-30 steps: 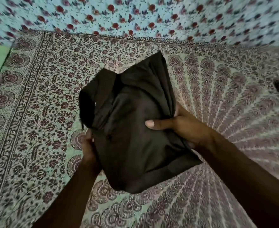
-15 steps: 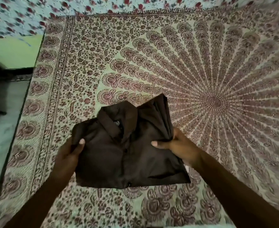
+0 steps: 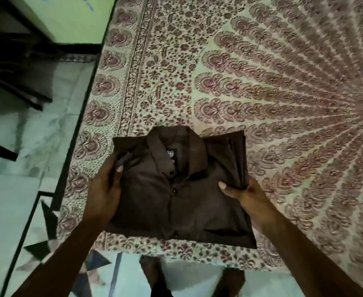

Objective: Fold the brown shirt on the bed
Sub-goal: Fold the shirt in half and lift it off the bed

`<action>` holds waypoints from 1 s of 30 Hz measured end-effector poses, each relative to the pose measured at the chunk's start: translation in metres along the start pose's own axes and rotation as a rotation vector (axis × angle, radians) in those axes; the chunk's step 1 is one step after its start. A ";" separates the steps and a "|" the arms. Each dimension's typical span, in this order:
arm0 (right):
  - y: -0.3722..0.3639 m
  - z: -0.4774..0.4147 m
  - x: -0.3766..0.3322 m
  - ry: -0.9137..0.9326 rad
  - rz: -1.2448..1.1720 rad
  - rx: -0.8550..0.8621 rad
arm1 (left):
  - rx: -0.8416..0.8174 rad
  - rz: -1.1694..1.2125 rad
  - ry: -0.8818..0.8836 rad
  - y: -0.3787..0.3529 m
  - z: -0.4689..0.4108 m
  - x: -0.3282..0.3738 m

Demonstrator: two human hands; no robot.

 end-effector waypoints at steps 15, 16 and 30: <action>-0.099 0.017 0.055 0.103 0.168 0.217 | -0.324 -0.241 0.260 0.051 -0.020 -0.144; -0.096 0.023 0.063 0.103 0.253 0.202 | -0.373 -0.287 0.228 0.051 -0.014 -0.148; -0.089 0.052 0.060 0.249 0.830 0.661 | -0.054 -0.453 -0.077 0.057 -0.010 -0.134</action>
Point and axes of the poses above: each hand's wrist, its own z-axis away from the middle knuckle, its own y-axis out of the back of the hand, x = y × z, the point moved 6 cm from there along -z, towards the middle knuckle, and after that the axes turned 5 degrees about x, right-handed, at the moved point
